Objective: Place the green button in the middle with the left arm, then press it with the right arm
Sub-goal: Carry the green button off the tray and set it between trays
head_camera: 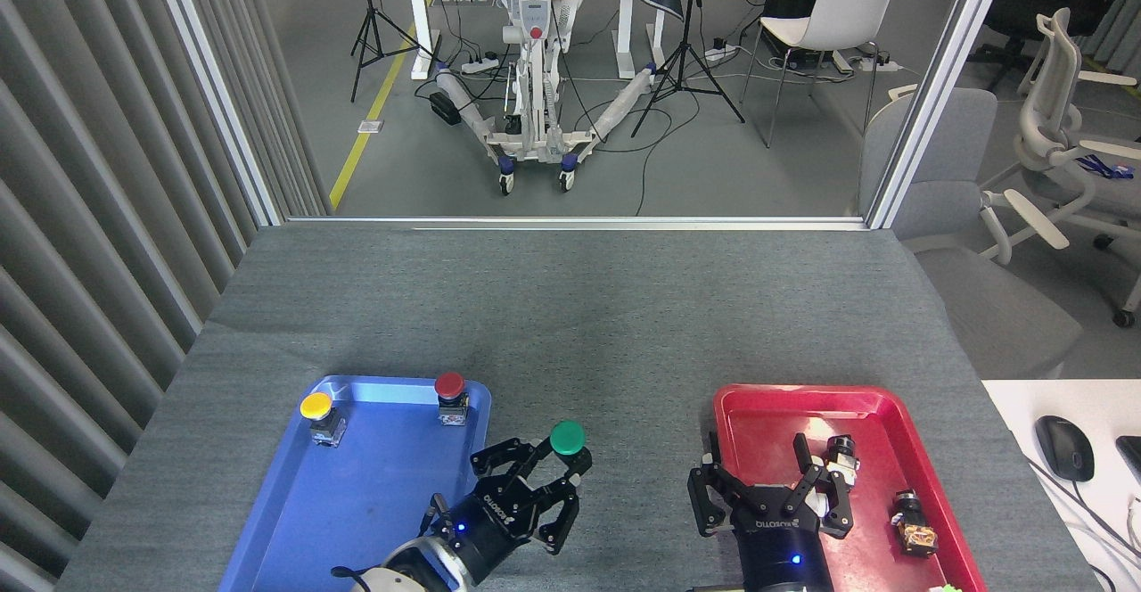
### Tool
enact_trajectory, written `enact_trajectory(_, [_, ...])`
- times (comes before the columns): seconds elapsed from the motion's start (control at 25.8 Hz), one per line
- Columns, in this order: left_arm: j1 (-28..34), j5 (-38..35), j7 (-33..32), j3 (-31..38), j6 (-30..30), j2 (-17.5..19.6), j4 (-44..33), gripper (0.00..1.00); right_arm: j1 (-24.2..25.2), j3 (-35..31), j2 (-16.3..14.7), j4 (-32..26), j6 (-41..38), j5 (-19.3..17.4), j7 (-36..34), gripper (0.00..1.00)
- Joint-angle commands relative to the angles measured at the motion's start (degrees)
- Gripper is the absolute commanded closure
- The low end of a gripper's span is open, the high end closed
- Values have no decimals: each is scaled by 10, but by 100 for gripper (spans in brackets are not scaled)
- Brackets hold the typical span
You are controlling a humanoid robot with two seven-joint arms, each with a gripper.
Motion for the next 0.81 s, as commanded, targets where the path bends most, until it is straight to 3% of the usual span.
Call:
enact_trajectory(0.0, [-27, -5, 0, -37, 23, -43, 53, 100, -1, 0, 0, -1, 0, 5, 0, 1])
enact_trajectory(0.16, [-41, -1, 2, -61, 66, -55, 123, 100, 0, 0, 1, -6, 0, 5, 0, 1])
enact_trajectory(0.43, [-19, 2, 27, -61, 102, -46, 121, 100, 4, 0, 1, -7, 0, 5, -1, 1])
enact_trajectory(0.47, [-15, 2, 35, -61, 103, -46, 120, 81, 5, 0, 1, -7, 1, 5, -1, 1])
enact_trajectory(0.54, [-3, 3, 48, -60, 123, -46, 111, 0, 5, 0, 1, -7, 1, 5, -1, 1])
enact_trajectory(0.78, [14, 0, 43, -71, 131, -31, 74, 0, 6, 1, 0, -6, 1, 5, -1, 1])
